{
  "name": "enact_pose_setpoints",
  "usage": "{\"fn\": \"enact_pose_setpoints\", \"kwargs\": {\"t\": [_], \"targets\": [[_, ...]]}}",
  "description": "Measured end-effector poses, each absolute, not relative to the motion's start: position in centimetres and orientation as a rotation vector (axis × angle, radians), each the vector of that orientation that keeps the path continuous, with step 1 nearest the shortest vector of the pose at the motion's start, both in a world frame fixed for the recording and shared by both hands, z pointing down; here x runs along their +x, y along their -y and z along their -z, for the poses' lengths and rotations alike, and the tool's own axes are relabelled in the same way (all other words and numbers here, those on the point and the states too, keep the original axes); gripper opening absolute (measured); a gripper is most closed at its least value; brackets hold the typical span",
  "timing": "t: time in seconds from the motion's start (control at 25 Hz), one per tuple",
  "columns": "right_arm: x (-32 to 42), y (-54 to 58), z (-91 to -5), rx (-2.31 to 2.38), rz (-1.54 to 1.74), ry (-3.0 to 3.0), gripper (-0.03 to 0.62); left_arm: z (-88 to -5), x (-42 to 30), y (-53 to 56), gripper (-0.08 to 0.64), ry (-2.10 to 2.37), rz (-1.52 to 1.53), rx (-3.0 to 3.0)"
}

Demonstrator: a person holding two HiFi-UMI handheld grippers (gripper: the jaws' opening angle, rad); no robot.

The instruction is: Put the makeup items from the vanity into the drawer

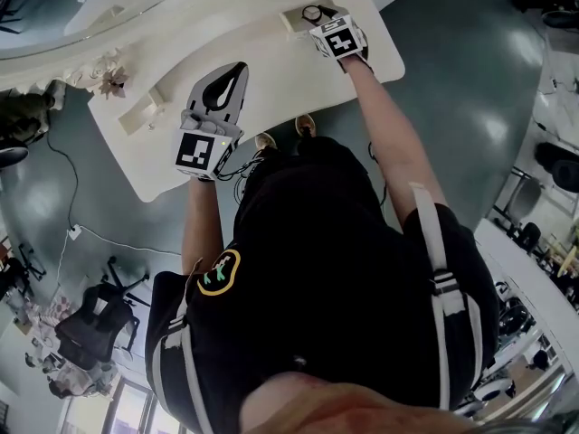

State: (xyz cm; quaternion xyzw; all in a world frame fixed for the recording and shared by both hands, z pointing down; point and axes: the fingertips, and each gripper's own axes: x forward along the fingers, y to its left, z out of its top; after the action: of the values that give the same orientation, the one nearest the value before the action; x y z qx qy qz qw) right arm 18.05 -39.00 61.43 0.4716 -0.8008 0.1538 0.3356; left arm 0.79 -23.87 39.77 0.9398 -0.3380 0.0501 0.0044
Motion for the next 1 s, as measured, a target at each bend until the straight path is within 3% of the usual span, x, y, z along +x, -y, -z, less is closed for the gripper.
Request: {"fn": "enact_pose_setpoints", "kwargs": {"t": [0.16,0.36,0.48,0.76,1.0], "targets": [[18.1,39.2,-61.4,1.230,-0.398,2.080,0.236,-39.7,0.6,23.8,0.018,1.067,-0.151,2.940],[17.8,39.1,-61.5,1.226,-0.411,2.081,0.300,-39.7,0.4,23.6,0.018,1.074,-0.150,2.938],[17.7,39.1,-61.1,1.235,-0.402,2.088,0.304,-39.6,0.2,23.6,0.018,1.082,-0.149,2.939],[15.2,37.5,-53.6,1.268,-0.225,2.251,0.290,-38.6,-1.0,23.1,0.018,1.143,-0.148,2.948],[7.0,33.1,-46.2,1.102,-0.040,2.548,0.253,-37.9,-5.1,22.9,0.018,1.295,-0.156,2.925]]}}
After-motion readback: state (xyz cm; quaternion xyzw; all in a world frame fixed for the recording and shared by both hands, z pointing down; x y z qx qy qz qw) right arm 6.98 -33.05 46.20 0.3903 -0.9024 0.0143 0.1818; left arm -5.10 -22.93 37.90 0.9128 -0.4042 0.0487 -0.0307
